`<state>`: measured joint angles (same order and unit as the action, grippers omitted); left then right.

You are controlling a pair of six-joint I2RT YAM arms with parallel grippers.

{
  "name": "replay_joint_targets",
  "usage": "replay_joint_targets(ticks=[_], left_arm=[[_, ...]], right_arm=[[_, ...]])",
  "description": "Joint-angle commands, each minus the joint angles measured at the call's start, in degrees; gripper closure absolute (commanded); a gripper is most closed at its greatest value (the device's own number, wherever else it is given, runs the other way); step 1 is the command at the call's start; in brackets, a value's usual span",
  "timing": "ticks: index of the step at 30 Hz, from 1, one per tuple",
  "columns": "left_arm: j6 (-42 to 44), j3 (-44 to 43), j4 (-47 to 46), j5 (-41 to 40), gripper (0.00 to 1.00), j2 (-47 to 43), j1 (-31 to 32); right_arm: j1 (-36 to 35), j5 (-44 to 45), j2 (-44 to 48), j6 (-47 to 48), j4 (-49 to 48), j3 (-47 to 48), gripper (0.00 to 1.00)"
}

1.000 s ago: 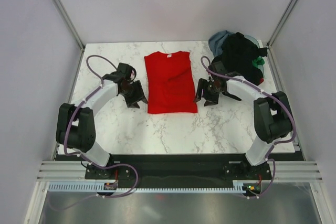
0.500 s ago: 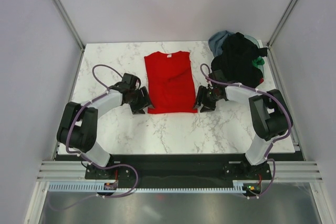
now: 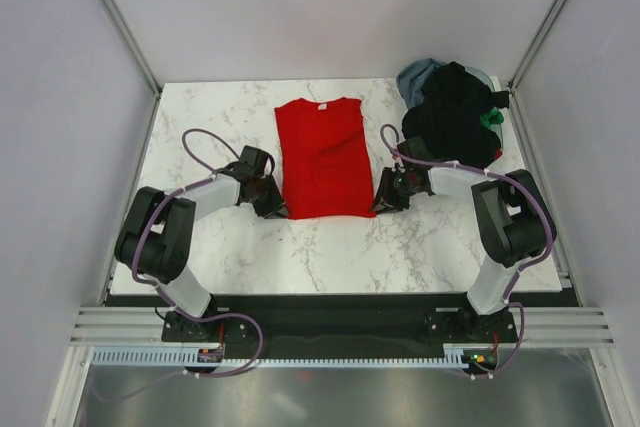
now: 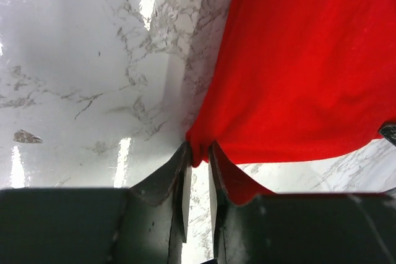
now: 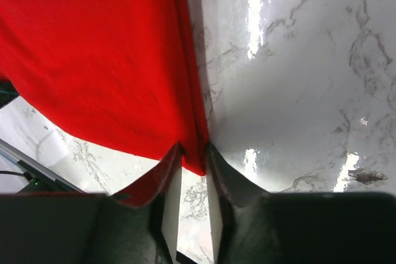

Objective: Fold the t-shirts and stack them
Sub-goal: Fold the tshirt

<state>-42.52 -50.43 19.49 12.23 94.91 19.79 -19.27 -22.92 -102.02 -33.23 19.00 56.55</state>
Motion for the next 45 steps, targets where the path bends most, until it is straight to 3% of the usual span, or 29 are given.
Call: replay_joint_targets(ticks=[1, 2, 5, 7, 15, 21, 30, 36, 45], left_arm=[[-1.86, 0.69, -2.34, -2.3, 0.78, 0.71, 0.25], [-1.86, 0.86, -2.78, -2.3, 0.87, 0.71, 0.25], [-1.86, 0.69, -3.14, -1.77, 0.98, 0.27, 0.51], [-1.6, 0.69, -2.35, -1.07, 0.98, -0.95, 0.77], [-2.74, 3.05, 7.31, 0.33, 0.98, -12.46, 3.85], [-3.53, 4.91, 17.32, 1.31, 0.98, -24.13, 8.41], [-9.07, 0.17, 33.06, -3.6, 0.98, -41.55, 12.73], [-4.95, -9.14, 35.53, -11.95, 0.98, -36.83, 12.38], [0.86, -21.54, 34.75, -12.58, 0.98, -21.72, 5.26]], right_arm=[[-0.16, 0.86, -1.34, 0.98, -0.2, -1.45, 0.72], [-0.16, 0.77, -1.43, 0.98, -0.37, -1.36, 0.75], [-0.16, 0.07, -0.9, 0.54, -0.9, -1.45, 0.89], [-0.16, -0.46, 0.23, 0.28, -0.9, -1.62, 0.99], [-0.16, -0.37, 10.86, 1.5, 5.76, -5.39, 1.0], [-1.47, -0.03, 25.43, 1.07, 15.25, -6.98, 1.0], [-4.11, 3.84, 39.78, 0.01, 27.57, -4.27, 1.0], [-4.11, 8.67, 34.19, 2.99, 29.86, 4.06, 1.0], [-1.83, 14.39, 18.11, 9.15, 30.3, 21.02, 1.0]])
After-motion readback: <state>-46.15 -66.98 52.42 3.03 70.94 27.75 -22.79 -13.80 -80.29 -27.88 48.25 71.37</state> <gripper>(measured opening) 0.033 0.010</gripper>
